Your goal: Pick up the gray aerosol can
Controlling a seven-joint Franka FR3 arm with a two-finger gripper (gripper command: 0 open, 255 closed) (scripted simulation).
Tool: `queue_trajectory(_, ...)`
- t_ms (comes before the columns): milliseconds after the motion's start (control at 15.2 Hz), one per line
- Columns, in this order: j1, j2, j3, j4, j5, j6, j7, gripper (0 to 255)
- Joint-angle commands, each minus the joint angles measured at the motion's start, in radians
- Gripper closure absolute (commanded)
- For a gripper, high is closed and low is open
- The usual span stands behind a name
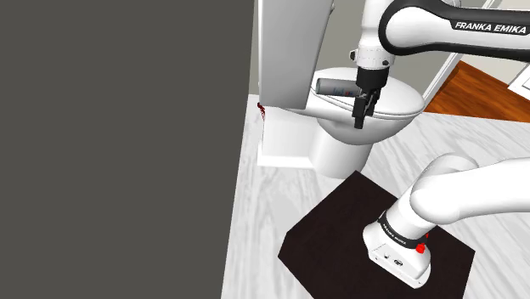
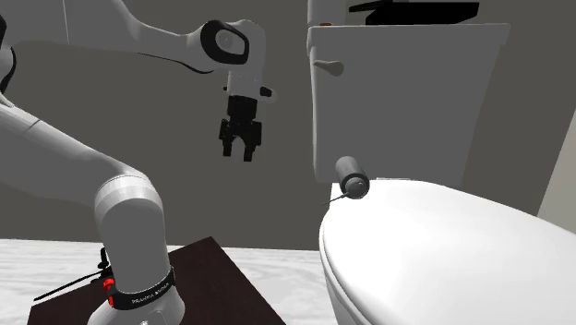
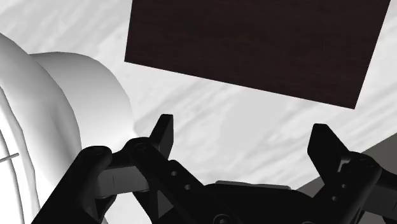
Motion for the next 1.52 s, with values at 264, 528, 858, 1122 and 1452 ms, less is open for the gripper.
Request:
queue_trajectory(264,-0.006,0.028,-0.099,0.011,-0.088,0.073,-0.173,0)
queue_trajectory(528,-0.008,0.085,-0.195,0.046,-0.155,0.155,-0.341,0)
queue_trajectory(858,0.004,0.190,-0.311,0.124,-0.199,0.260,-0.550,0)
queue_trajectory(1122,0.026,0.296,-0.401,0.213,-0.197,0.336,-0.720,0)
queue_trajectory(1452,0.062,0.455,-0.507,0.357,-0.136,0.412,-0.945,0)
